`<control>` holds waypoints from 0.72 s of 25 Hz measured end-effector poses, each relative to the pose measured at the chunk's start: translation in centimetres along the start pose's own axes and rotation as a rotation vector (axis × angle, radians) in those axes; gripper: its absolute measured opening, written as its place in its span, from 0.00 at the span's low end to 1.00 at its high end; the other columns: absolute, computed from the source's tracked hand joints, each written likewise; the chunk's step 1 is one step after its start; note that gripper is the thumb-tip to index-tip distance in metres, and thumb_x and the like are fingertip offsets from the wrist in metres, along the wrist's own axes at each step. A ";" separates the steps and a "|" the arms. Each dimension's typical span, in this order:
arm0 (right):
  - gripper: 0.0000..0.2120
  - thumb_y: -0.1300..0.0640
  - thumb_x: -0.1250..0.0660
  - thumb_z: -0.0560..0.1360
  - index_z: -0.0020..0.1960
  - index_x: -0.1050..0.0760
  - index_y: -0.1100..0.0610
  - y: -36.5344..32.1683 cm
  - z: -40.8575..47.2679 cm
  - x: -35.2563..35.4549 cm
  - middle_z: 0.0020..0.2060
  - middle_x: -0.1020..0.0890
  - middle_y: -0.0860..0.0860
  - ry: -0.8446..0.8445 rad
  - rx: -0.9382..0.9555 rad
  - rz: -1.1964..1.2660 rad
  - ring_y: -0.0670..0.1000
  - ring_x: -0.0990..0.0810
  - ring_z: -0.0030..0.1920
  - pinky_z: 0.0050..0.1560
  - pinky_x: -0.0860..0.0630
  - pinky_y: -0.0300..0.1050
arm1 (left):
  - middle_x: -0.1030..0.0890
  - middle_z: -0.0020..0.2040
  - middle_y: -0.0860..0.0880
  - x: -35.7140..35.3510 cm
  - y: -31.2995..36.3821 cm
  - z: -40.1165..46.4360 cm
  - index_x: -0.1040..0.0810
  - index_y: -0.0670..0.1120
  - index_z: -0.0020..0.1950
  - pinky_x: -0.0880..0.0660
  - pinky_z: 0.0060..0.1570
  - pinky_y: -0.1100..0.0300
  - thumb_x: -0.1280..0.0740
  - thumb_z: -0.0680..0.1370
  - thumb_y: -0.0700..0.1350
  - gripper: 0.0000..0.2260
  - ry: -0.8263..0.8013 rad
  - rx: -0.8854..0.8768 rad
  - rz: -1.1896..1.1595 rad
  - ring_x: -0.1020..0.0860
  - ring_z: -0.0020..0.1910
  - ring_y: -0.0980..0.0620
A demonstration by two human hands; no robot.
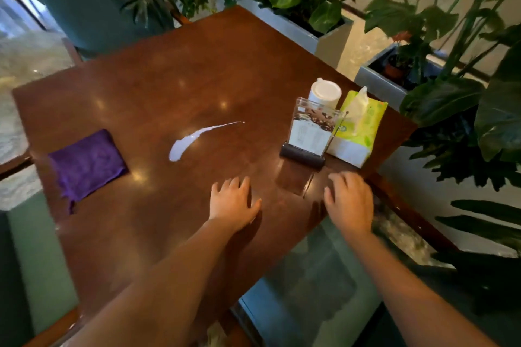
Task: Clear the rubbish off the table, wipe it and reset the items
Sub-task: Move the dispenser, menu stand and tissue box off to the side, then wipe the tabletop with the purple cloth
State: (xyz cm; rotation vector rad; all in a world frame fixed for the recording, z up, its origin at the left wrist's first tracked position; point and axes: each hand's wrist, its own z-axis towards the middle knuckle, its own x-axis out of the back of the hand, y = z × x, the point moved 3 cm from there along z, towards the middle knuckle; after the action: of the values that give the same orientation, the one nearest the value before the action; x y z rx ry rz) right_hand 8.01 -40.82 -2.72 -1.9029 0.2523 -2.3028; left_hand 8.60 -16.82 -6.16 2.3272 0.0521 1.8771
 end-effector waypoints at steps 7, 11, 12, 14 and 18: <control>0.13 0.59 0.27 0.67 0.51 0.21 0.58 -16.5 -0.7 0.2 0.46 0.17 0.55 -0.076 0.390 0.168 0.57 0.19 0.48 0.46 0.22 0.51 | 0.22 0.36 0.45 5.3 -8.7 -6.6 0.23 0.43 0.41 0.27 0.33 0.53 0.30 0.69 0.46 0.07 0.217 0.104 -0.049 0.21 0.37 0.41; 0.13 0.57 0.28 0.68 0.52 0.21 0.58 -25.5 0.5 -0.9 0.47 0.17 0.54 -0.152 0.581 0.159 0.56 0.20 0.50 0.46 0.23 0.51 | 0.21 0.36 0.44 7.6 -16.1 -9.0 0.24 0.43 0.39 0.27 0.31 0.52 0.30 0.69 0.45 0.06 0.265 0.240 -0.011 0.21 0.35 0.40; 0.13 0.57 0.28 0.68 0.52 0.21 0.58 -27.5 0.8 -1.5 0.47 0.17 0.54 -0.165 0.616 0.159 0.56 0.20 0.50 0.46 0.23 0.52 | 0.20 0.37 0.44 8.1 -17.9 -9.4 0.23 0.43 0.40 0.27 0.33 0.51 0.31 0.70 0.45 0.06 0.268 0.277 -0.008 0.21 0.37 0.40; 0.14 0.58 0.27 0.66 0.51 0.20 0.59 -31.3 1.3 -2.8 0.45 0.17 0.55 -0.201 0.665 0.165 0.57 0.19 0.47 0.44 0.22 0.52 | 0.20 0.40 0.43 8.7 -21.2 -10.0 0.22 0.43 0.43 0.27 0.37 0.52 0.31 0.71 0.46 0.07 0.275 0.323 0.006 0.21 0.39 0.40; 0.14 0.59 0.26 0.64 0.48 0.20 0.60 -37.6 1.6 -5.1 0.41 0.18 0.55 -0.268 0.734 0.142 0.58 0.19 0.42 0.40 0.22 0.52 | 0.21 0.39 0.44 9.0 -26.5 -10.2 0.24 0.43 0.43 0.27 0.38 0.51 0.33 0.72 0.47 0.07 0.266 0.375 -0.023 0.22 0.40 0.40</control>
State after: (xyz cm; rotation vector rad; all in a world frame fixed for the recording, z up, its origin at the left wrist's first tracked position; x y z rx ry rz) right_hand 10.38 -3.08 0.92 -1.6845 -0.4187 -1.6751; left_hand 2.35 11.46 0.94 2.2540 0.4993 2.3209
